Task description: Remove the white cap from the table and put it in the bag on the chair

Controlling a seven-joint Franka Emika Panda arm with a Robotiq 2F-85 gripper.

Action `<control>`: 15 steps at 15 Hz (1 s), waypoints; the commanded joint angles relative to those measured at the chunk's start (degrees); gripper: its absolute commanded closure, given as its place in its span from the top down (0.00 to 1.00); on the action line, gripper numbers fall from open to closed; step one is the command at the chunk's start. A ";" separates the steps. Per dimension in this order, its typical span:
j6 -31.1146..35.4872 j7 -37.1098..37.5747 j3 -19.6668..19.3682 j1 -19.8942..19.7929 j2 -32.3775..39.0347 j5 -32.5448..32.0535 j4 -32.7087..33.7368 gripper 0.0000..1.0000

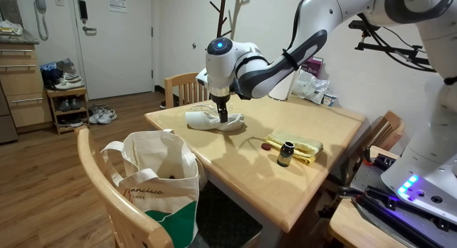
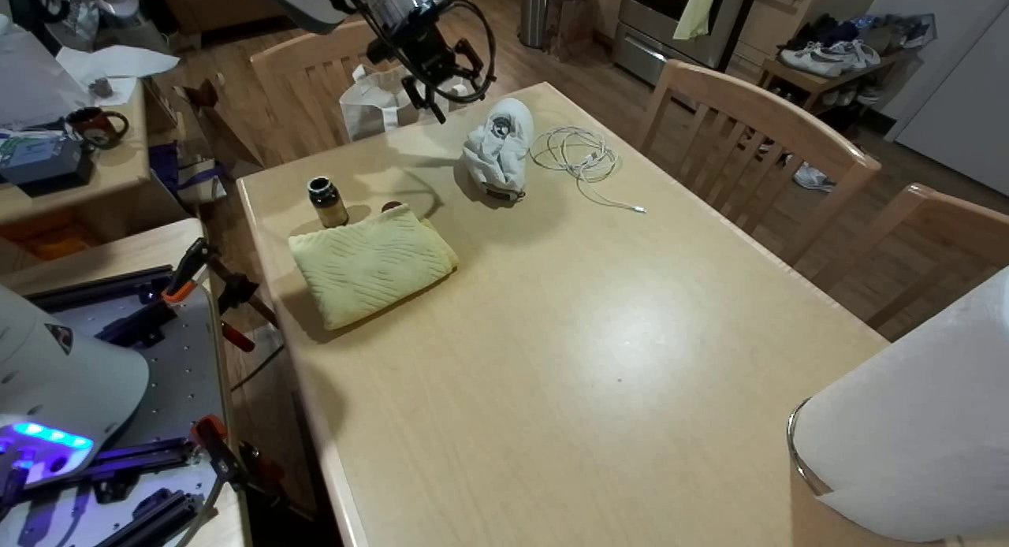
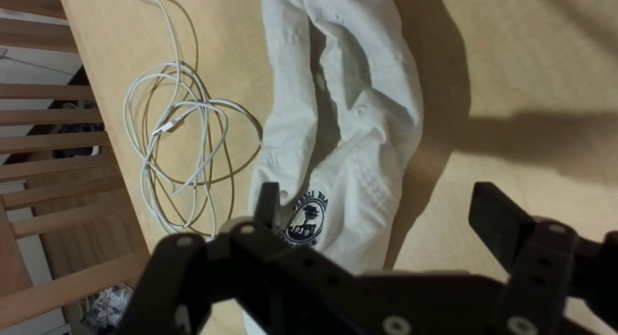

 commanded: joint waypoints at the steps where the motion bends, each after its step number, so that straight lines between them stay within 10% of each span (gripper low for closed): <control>1: -2.34 2.26 1.09 -0.19 2.63 -0.78 2.85 1.00; 15: -1.68 11.92 -0.78 -0.15 8.92 -6.32 8.58 1.00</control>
